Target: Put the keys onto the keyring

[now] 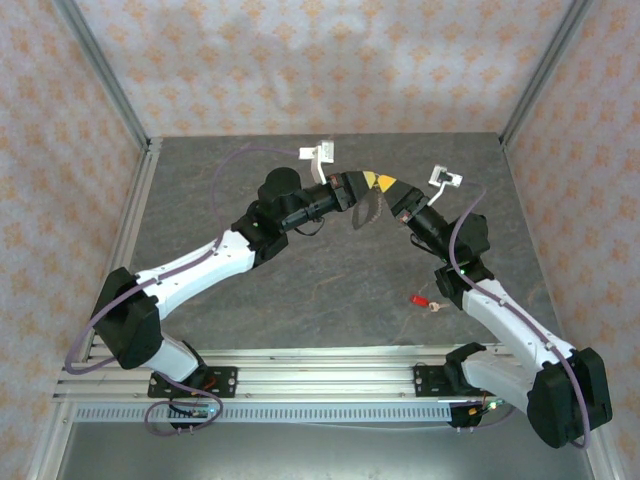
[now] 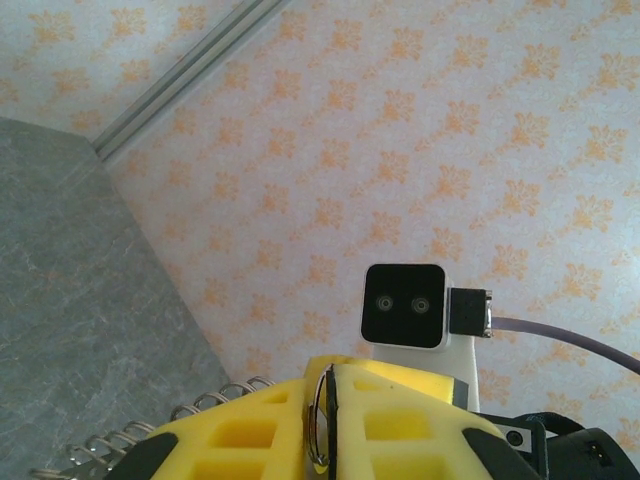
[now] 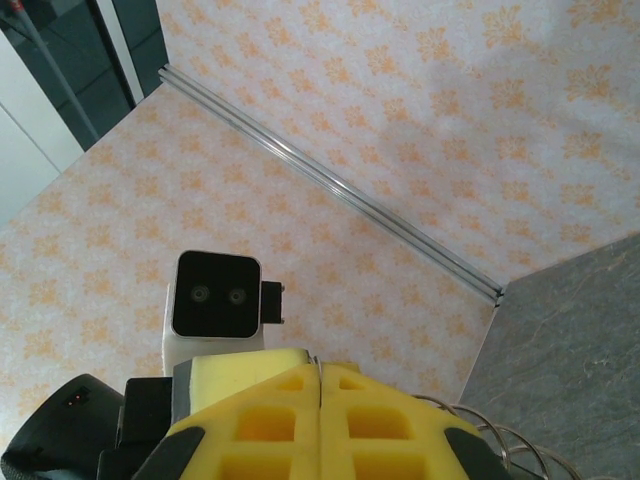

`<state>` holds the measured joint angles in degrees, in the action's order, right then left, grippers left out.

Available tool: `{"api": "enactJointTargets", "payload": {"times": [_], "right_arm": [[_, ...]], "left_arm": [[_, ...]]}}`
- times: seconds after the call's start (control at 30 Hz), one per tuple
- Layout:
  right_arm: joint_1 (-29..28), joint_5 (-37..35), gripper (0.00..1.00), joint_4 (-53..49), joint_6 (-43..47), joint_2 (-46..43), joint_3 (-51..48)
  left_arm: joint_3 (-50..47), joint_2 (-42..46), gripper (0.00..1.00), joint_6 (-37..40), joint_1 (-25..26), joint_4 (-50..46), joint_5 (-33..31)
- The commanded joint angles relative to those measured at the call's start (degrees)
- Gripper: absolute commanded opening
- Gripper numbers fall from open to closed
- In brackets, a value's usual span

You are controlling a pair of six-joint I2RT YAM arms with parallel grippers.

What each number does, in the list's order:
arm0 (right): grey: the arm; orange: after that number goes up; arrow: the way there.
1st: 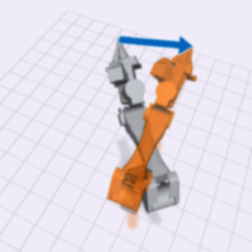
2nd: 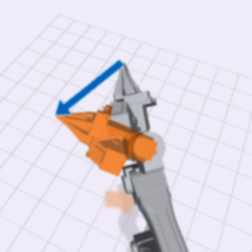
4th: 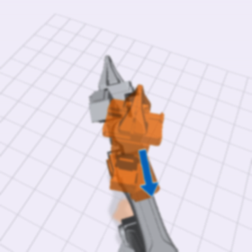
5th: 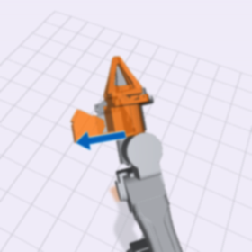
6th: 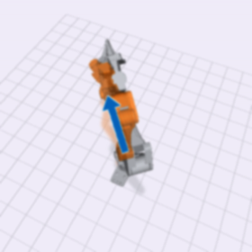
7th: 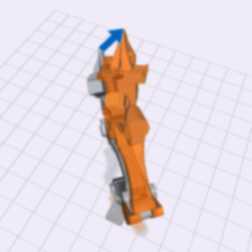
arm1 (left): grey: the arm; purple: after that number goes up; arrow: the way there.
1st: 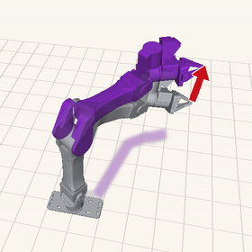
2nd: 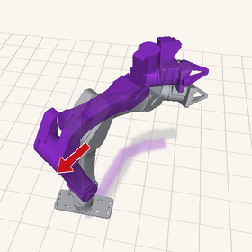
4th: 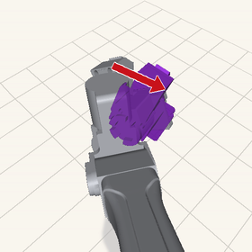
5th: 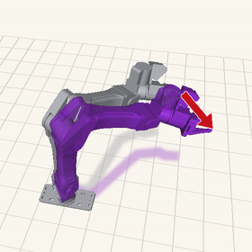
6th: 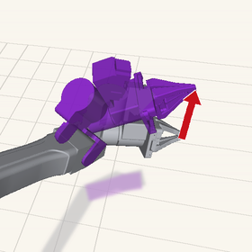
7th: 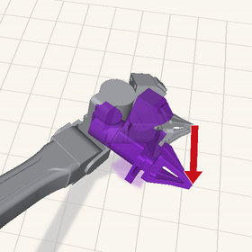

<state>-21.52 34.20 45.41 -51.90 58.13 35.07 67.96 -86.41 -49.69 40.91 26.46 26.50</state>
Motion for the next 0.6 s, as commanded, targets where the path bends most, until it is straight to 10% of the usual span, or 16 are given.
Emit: {"api": "enactJointTargets", "payload": {"times": [0.0, 0.57], "right_arm": [[-0.4, -0.5, 0.0, 3.2, -0.1, -0.4, -0.4], [-0.4, 0.0, 0.0, 2.8, 0.0, -0.1, 0.3]], "left_arm": [[-0.3, 0.0, 0.12, -0.2, 0.8, 3.2, 0.2], [2.1, -0.8, 0.0, 3.8, 1.7, -1.4, 1.6]]}}
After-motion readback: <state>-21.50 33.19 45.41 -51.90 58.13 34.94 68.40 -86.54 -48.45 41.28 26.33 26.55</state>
